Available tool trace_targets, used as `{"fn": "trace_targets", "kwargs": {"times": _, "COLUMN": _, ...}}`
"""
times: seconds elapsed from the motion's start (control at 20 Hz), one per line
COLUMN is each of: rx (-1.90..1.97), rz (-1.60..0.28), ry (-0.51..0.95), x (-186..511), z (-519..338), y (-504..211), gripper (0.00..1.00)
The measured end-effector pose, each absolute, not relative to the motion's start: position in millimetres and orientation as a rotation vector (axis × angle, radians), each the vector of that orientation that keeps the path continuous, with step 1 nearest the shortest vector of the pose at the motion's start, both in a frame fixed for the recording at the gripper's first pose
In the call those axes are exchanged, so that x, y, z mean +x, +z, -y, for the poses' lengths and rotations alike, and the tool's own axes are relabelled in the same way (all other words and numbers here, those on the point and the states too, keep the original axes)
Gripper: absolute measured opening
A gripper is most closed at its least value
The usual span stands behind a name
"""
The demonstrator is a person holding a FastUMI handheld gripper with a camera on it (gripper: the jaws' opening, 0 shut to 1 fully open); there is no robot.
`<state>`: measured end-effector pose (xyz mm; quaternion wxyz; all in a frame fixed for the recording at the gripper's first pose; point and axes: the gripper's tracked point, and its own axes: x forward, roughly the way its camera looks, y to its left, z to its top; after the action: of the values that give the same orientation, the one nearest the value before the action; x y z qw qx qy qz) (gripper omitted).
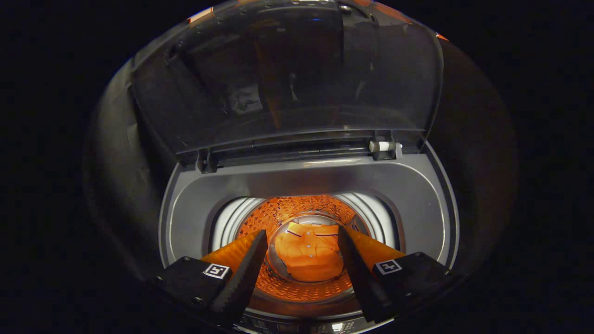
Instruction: Put the clothes into the washing machine and then close the washing machine lid.
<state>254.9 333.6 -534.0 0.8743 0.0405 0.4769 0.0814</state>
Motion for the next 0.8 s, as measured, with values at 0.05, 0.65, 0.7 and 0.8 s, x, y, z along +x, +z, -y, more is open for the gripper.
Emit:
{"fn": "trace_targets", "kwargs": {"times": 0.05, "rx": 0.092, "rz": -0.978, "ry": 0.176, "x": 254.9, "z": -333.8, "y": -525.0, "gripper": 0.98}}
{"fn": "trace_targets", "kwargs": {"times": 0.65, "rx": 0.086, "rz": -0.673, "ry": 0.198, "x": 288.3, "z": -328.1, "y": -374.3, "gripper": 0.98}}
{"fn": "trace_targets", "kwargs": {"times": 0.7, "rx": 0.095, "rz": -0.649, "ry": 0.197, "x": 292.1, "z": -328.6, "y": -361.7, "gripper": 0.98}}
{"fn": "trace_targets", "kwargs": {"times": 0.8, "rx": 0.103, "rz": -0.595, "ry": 0.200, "x": 304.5, "z": -330.0, "y": -333.8, "gripper": 0.98}}
